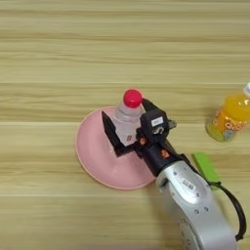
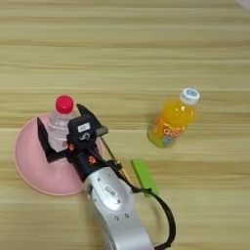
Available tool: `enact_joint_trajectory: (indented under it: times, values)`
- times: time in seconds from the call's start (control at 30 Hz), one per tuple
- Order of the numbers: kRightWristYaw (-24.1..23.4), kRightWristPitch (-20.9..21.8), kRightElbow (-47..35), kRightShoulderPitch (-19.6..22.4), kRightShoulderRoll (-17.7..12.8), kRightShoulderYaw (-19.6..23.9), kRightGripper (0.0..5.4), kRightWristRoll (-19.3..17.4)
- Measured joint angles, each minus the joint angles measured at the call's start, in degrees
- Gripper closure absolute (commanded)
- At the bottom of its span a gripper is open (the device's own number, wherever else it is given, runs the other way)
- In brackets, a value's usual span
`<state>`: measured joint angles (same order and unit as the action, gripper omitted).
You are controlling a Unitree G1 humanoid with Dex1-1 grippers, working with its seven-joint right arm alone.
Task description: Move the objects on the table
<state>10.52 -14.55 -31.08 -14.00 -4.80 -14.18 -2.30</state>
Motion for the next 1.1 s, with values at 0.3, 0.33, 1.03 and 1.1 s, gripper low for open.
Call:
enact_joint_trajectory:
  times: [0.3, 0.33, 1.03, 1.1]
  values:
    - [-0.1, -1.5, -3.9, 0.2, 0.1, -0.1, 0.04, 0.0]
    - [-0.1, -1.9, -4.7, 0.2, 0.1, -0.1, 0.04, 0.0]
    - [-0.4, -6.3, -12.1, 4.6, -0.7, 8.6, 0.04, -2.0]
    - [-0.4, -6.3, -12.3, 5.2, -1.2, 10.6, 0.04, -2.3]
